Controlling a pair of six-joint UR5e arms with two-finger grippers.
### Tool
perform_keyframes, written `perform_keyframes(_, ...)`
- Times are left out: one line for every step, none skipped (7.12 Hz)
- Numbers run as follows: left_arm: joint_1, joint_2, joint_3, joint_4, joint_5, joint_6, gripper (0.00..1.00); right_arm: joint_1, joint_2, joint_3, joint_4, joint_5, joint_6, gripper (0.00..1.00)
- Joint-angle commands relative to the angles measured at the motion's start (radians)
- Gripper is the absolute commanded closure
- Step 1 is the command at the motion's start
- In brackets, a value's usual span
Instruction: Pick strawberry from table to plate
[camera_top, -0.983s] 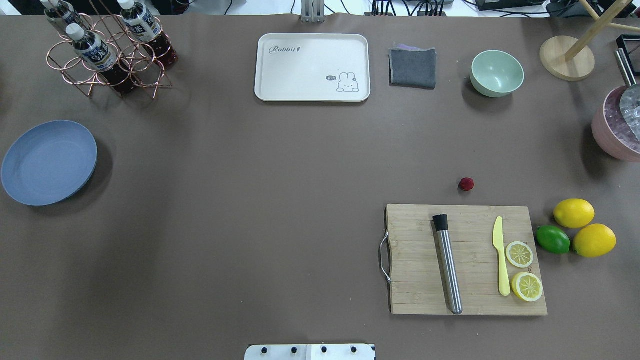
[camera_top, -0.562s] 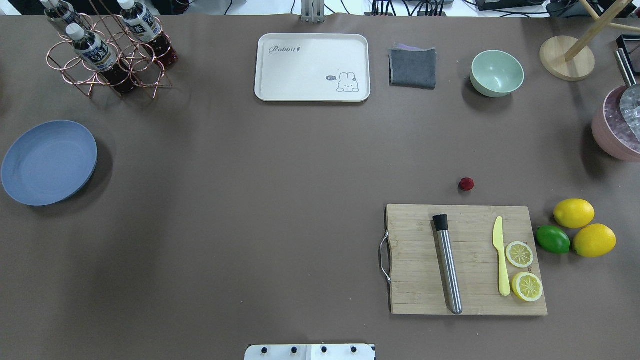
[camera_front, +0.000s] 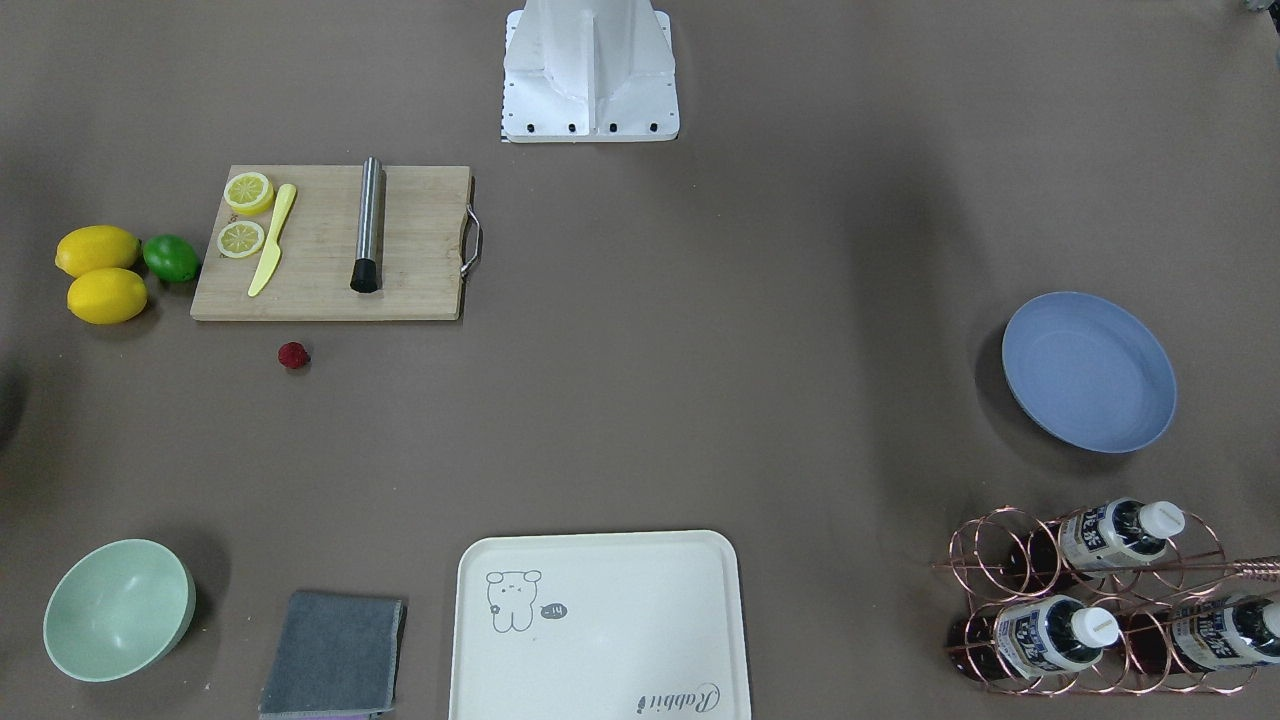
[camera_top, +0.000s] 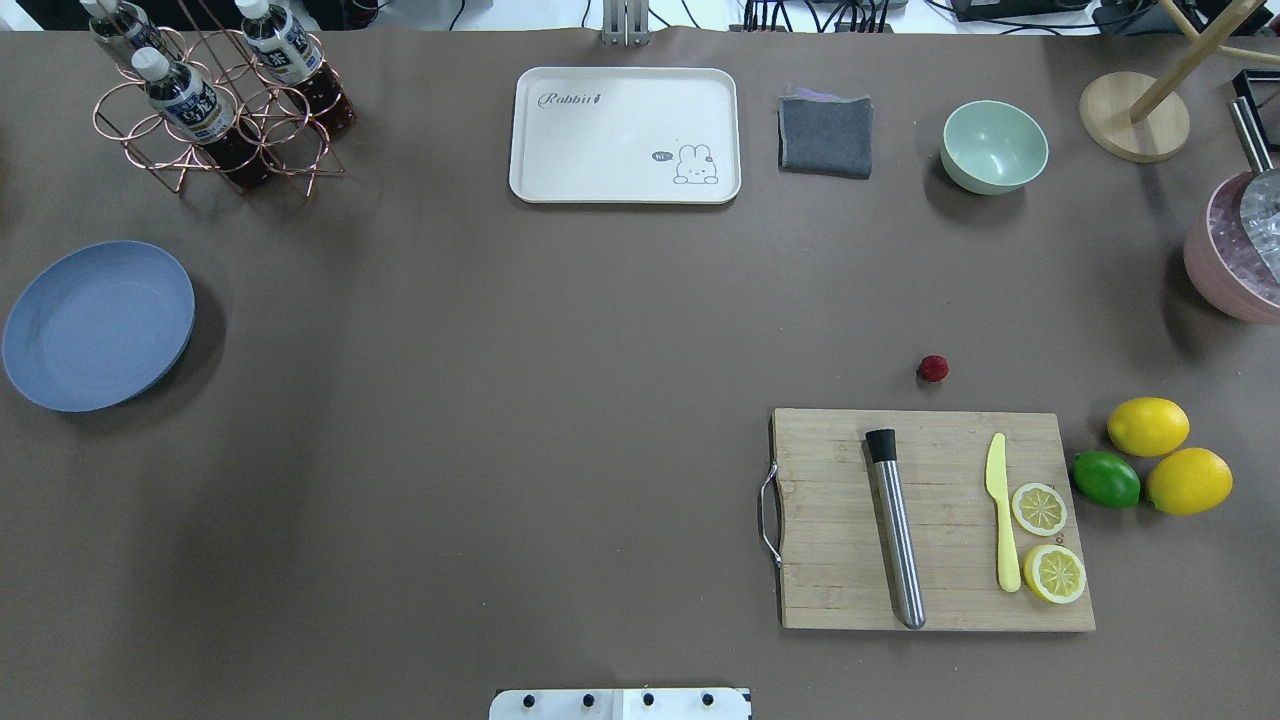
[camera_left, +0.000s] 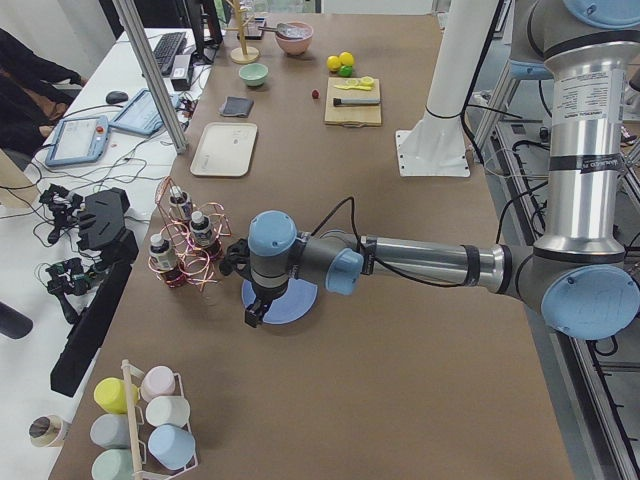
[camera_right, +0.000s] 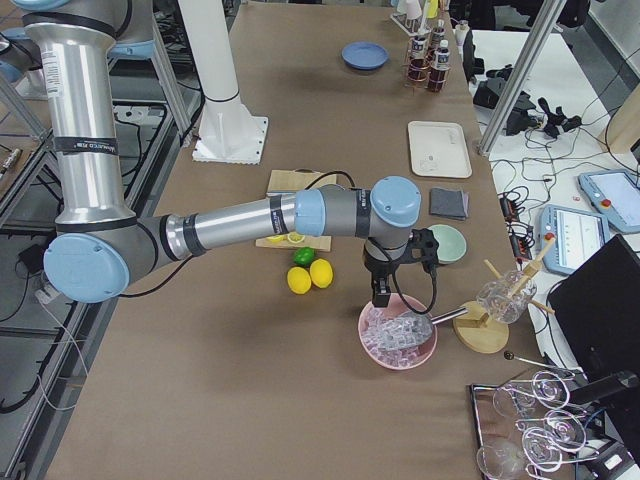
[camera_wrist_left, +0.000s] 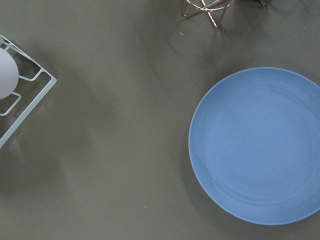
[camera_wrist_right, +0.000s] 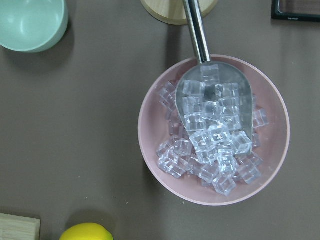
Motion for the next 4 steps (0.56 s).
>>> perform_keyframes(0.001, -0.008, 0.028, -0.009, -0.048, -0.040, 0.02, -0.068, 0.011, 0.002, 0.123, 0.013, 0.137, 0.00)
perform_keyframes(0.001, -0.037, 0.052, -0.027, -0.048, -0.121, 0.02, -0.116, 0.011, 0.003, 0.191, 0.011, 0.262, 0.00)
perform_keyframes(0.001, -0.058, 0.098, -0.084, -0.047, -0.203, 0.02, -0.163, 0.011, 0.003, 0.257, 0.010, 0.383, 0.00)
perform_keyframes(0.007, -0.096, 0.164, -0.149, -0.042, -0.280, 0.02, -0.213, 0.010, 0.003, 0.341, -0.001, 0.517, 0.00)
